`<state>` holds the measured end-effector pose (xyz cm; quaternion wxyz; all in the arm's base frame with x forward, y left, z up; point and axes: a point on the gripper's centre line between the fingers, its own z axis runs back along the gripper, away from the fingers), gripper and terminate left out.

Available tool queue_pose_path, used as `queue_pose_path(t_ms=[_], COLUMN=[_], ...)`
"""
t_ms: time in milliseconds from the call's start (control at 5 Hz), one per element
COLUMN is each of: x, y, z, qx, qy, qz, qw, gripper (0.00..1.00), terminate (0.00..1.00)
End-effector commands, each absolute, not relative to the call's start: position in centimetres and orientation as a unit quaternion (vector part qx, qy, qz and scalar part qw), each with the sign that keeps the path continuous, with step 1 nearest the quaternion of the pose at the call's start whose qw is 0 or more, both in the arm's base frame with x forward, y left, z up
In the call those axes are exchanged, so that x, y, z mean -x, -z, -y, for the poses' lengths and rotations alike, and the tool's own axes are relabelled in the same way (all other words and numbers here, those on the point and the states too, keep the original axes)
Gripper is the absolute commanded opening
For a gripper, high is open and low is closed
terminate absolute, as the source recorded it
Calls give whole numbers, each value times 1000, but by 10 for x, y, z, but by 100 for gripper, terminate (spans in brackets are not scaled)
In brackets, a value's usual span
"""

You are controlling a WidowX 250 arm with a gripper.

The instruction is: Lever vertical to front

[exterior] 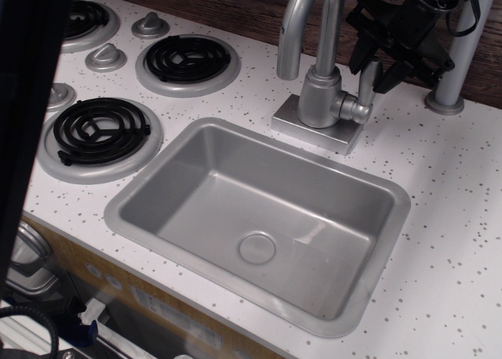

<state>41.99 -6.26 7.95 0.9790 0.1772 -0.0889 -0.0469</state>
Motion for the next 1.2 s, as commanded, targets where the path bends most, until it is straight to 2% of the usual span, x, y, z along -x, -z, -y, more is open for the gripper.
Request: queue_pose_path(t_ms=[0,400,600,800,1000], x=[-396,-380,-379,-376,-368], y=[-86,-59,-51,-53,-60], z=[59,52,51,52,56], qx=[-156,-102,-90,-93,-104], qy=[-3,-36,-38,-42,-53], qz=[59,27,30,33,35], qw=[986,994,995,994,993], gripper=[0,0,0,0,100], terminate=[0,0,0,0,0])
